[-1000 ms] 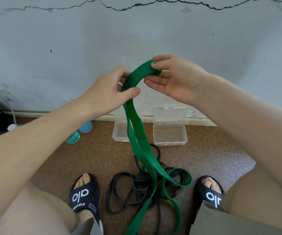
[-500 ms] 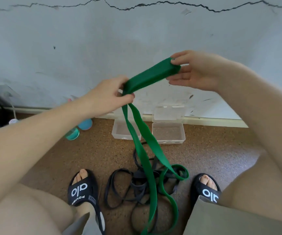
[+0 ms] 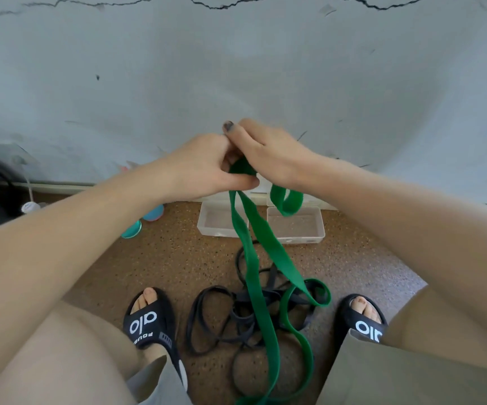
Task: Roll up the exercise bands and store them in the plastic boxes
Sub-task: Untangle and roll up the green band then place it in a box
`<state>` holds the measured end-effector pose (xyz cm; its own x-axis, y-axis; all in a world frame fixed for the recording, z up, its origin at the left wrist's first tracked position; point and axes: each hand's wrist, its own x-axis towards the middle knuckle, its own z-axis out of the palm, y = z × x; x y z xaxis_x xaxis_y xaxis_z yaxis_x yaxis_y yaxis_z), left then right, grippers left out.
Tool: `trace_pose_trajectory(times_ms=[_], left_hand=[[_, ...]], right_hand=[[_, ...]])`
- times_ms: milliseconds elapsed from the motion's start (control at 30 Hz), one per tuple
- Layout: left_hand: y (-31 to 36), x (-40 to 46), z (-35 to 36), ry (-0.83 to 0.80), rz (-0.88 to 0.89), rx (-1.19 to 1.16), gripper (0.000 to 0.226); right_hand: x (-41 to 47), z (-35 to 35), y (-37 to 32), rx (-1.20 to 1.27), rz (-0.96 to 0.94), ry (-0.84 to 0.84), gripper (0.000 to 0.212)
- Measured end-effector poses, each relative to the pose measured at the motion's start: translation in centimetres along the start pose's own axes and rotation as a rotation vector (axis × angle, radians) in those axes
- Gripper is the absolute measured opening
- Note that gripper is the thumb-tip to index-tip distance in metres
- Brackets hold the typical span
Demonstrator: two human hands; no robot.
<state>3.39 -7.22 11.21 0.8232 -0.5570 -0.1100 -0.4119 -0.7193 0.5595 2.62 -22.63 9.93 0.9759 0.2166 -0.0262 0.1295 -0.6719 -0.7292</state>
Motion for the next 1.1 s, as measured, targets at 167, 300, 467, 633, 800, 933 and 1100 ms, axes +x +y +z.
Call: trace_pose_trajectory(times_ms=[167,300,467,633,800,933,1100], left_hand=[[0.3,0.3,0.4,0.013,-0.015,-0.123,0.032],[0.8,0.5,0.0,0.053,-0.027,-0.134,0.041],[1.6,0.2,0.4,0.135,0.002,-0.184,0.057],[1.4,0.7,0.2,0.191,-0.109,-0.201,0.06],[0.4,0.0,0.8,-0.023,-0.101,-0.039,0.044],[-0.9,-0.1,2.0,-0.108,-0.085,-0.094,0.019],[-1.9,-0.4,2.3,-0.123,-0.069,-0.132,0.022]], right_hand=[[0.9,-0.7,-1.3,0.058,0.175,-0.039,0.055],[1.2,-1.6,-1.8,0.1,0.268,-0.075,0.06],[1.6,-2.5,-1.3,0.264,0.241,-0.012,0.049],[1.2,-4.3,-0.7,0.161,0.299,0.048,0.049],[0.9,-5.6,0.0,0.685,0.334,0.17,0.027],[0.5,-7.5,1.0,0.929,0.356,0.252,0.022],[0.2,-9.2,2.7,0.784,0.344,0.337,0.026]])
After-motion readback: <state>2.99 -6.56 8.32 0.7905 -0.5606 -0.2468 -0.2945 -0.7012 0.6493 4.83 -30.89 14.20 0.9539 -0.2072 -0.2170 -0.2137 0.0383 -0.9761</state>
